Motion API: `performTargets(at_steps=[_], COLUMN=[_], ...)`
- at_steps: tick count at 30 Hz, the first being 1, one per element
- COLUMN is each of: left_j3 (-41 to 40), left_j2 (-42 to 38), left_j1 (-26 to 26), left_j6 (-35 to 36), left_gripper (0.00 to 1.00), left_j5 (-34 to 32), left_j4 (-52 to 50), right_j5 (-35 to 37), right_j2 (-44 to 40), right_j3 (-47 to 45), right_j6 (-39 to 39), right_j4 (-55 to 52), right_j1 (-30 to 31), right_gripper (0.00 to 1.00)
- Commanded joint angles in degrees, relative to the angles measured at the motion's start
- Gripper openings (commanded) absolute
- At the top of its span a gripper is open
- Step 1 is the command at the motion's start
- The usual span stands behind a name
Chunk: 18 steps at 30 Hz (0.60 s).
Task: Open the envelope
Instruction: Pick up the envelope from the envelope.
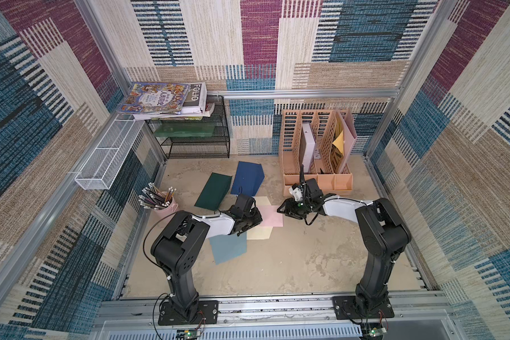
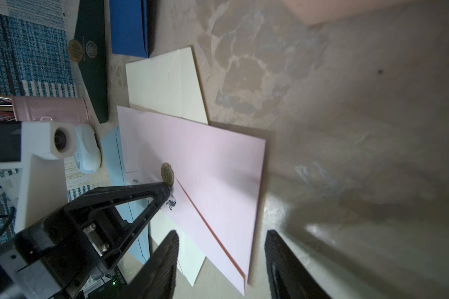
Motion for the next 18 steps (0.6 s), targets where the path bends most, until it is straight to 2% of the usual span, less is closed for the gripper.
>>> performTargets(at_steps=[1, 3, 6, 8, 10, 12, 18], left_j3=[-2.46, -2.76, -1.05, 0.28, 0.87, 0.96, 1.3], left_j2=[1.38, 0.94, 0.71, 0.85, 0.84, 0.78, -0.9], left_j1=[0.0, -0.04, -0.13, -0.2, -0.21, -0.2, -0.12], left_j6=[-2.13, -2.09, -0.34, 0.39, 0.51, 0.51, 1.85], left_gripper=[0.11, 0.12, 0.12, 0.12, 0.12, 0.12, 0.13], left_j5=[0.9, 1.47, 2.33, 2.59, 2.73, 2.67, 2.0], left_j4=[-6.45, -5.61, -6.82, -8.1, -8.5, -8.66, -9.12], right_j5=[-3.42, -3.72, -5.0, -5.92, -7.44, -8.32, -8.37], right_j2=[1.38, 1.95, 1.72, 1.75, 2.06, 2.15, 0.77], right_j3=[0.28, 0.23, -0.28, -0.26, -0.1, -0.37, -1.42], right_j6=[0.29, 0.66, 1.39, 1.46, 1.53, 1.74, 1.82], right_j4=[1.35, 1.58, 3.29, 3.86, 4.63, 5.58, 7.56], right_j1=[0.03, -0.14, -0.32, -0.4, -0.45, -0.27, 0.11], right_gripper=[0.56, 0.56, 0.43, 0.32, 0.1, 0.0, 0.0])
